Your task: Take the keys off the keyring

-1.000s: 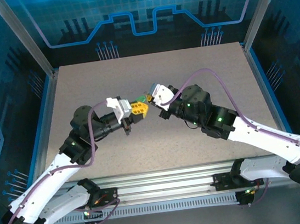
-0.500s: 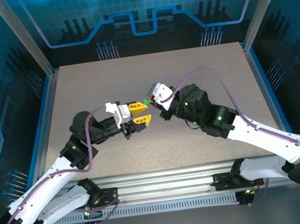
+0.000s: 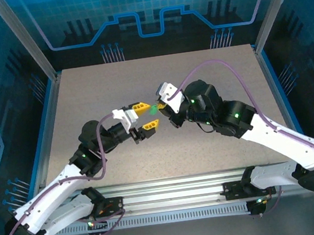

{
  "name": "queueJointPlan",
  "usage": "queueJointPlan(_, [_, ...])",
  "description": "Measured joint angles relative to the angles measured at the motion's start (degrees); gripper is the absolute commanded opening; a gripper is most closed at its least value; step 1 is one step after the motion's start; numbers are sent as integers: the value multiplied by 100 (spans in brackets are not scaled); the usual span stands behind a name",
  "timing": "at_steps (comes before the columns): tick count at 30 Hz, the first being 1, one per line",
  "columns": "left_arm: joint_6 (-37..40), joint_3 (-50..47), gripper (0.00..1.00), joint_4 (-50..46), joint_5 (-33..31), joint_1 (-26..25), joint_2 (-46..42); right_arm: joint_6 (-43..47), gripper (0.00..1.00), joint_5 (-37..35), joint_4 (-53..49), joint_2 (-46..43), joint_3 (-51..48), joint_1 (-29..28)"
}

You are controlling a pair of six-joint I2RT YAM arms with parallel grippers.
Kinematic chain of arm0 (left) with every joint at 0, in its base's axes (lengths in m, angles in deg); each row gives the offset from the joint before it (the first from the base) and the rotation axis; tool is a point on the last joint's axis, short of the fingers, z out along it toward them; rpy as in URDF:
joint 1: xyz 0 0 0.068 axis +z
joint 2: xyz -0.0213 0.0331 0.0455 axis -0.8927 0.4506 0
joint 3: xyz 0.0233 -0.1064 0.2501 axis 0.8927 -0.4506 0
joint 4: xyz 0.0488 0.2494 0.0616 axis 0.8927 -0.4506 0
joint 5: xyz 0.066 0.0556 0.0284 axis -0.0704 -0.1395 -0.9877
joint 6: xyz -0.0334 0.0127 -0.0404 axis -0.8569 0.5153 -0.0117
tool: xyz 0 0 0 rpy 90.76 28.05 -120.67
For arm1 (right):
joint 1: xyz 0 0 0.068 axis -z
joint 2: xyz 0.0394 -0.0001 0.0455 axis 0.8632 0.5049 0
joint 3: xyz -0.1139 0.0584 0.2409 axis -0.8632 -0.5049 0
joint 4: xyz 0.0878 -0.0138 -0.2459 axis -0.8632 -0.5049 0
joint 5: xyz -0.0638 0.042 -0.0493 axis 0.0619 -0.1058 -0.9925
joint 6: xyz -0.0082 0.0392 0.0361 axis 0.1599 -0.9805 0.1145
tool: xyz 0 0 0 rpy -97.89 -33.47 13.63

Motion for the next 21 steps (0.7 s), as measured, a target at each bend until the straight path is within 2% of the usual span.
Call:
queueJointPlan(17, [299, 98, 58, 302, 389, 4, 343, -424, 0, 986, -448, -72, 229, 31])
queueJointPlan(19, [297, 98, 57, 457, 511, 28, 374, -483, 0, 1196, -442, -105, 229, 101])
queueJointPlan(21, [254, 98, 48, 640, 664, 59, 428, -544, 0, 1427, -411, -138, 232, 201])
